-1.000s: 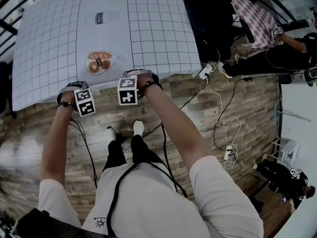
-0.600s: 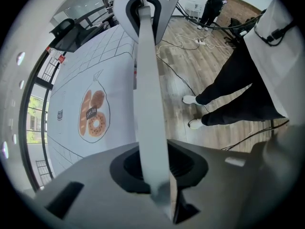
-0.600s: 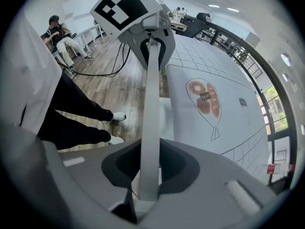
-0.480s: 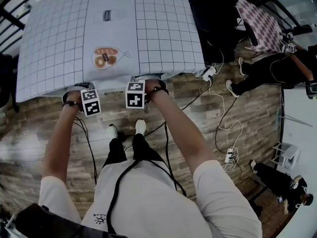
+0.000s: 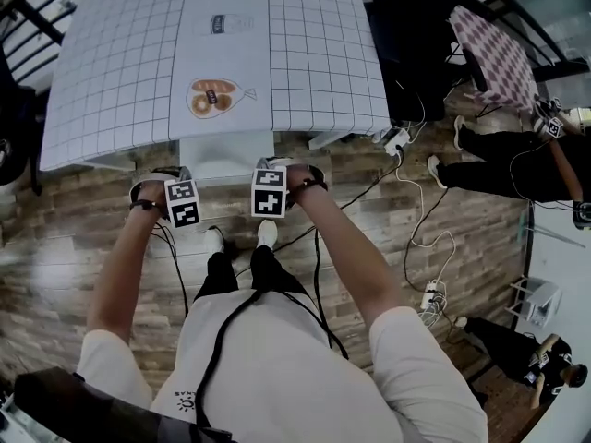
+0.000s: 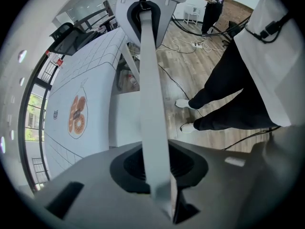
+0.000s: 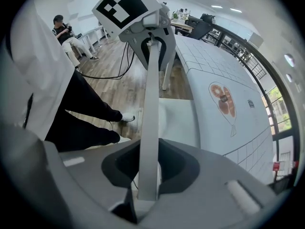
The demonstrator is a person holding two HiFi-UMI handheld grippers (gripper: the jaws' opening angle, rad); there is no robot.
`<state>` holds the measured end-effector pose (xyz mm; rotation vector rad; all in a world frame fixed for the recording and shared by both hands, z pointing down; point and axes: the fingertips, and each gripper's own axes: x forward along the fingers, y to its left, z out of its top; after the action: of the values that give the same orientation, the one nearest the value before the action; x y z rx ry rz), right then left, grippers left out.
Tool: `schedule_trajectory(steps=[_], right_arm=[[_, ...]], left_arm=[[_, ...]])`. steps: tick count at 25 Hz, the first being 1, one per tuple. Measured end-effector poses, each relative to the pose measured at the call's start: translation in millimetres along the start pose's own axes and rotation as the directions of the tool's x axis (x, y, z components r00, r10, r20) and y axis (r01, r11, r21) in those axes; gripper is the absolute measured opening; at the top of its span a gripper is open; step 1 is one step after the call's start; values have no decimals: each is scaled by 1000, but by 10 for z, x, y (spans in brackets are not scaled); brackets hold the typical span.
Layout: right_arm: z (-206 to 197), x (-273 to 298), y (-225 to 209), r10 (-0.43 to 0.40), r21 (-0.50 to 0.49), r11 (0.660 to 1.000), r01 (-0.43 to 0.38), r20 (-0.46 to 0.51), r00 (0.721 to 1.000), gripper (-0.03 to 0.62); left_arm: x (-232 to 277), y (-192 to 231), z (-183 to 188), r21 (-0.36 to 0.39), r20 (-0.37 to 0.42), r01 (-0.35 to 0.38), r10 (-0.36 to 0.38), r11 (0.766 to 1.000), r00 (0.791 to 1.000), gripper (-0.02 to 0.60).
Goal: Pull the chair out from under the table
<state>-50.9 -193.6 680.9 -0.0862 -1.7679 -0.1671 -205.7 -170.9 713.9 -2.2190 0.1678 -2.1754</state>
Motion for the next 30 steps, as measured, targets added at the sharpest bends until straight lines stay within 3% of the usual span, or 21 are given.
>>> schedule_trajectory(steps=[13, 19, 30], right_arm=[[-1, -107, 806, 57, 7, 998, -57, 14, 998, 83], [7, -120, 1431, 79, 4, 997, -79, 12, 997, 84], [22, -148, 1797, 98, 31, 995, -99, 36, 995, 87]], left_arm=[[-154, -818, 103, -34, 43, 76, -74, 997, 996, 86], [-205, -1460, 165, -58, 54, 102, -99, 993, 994, 84], [-239, -1815, 191, -60, 71, 132, -127, 989, 989, 89]])
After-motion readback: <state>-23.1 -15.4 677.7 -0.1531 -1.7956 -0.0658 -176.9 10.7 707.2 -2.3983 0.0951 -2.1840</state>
